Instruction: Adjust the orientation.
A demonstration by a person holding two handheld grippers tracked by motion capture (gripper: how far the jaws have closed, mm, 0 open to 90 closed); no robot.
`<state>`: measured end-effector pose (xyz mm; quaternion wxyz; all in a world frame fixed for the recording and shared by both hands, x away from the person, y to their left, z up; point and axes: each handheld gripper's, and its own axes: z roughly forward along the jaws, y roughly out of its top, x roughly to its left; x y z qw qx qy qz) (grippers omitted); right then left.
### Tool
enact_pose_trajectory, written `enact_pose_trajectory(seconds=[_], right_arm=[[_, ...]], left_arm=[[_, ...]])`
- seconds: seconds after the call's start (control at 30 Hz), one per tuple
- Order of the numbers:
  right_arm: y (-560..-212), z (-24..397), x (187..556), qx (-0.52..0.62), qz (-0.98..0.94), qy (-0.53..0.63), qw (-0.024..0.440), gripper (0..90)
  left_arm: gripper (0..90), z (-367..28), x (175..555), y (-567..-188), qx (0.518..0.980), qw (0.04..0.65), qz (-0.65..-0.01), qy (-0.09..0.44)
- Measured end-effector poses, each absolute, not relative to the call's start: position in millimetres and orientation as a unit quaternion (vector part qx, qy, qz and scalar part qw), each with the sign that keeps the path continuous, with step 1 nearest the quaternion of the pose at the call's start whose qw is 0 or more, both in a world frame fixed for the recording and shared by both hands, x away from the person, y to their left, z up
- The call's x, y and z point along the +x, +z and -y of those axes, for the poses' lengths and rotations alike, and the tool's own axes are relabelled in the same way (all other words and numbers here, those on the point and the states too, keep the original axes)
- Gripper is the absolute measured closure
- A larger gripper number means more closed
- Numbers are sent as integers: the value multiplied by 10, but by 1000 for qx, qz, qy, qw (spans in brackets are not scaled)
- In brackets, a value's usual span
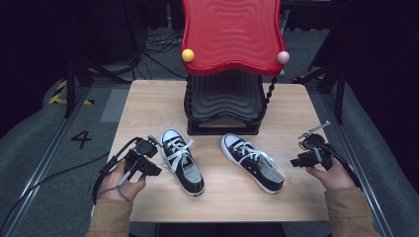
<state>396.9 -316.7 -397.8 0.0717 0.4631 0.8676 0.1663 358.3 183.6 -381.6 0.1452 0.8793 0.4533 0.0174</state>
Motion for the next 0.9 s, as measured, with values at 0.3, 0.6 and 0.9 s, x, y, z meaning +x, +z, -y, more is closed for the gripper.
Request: enact_pose_trajectory(seconds=[0.3, 0.6, 0.9], right_arm=[[-3973, 3211, 3946, 471, -862, 173, 70, 551], [-3987, 3221, 3946, 474, -860, 176, 68, 532], [-4001, 3220, 3931, 478, -858, 174, 66, 522]], left_arm=[[698, -1749, 3600, -3673, 872, 176, -456, 20], [647, -1571, 3607, -3632, 873, 177, -454, -9], [636, -1393, 3603, -3551, 873, 209, -439, -46]])
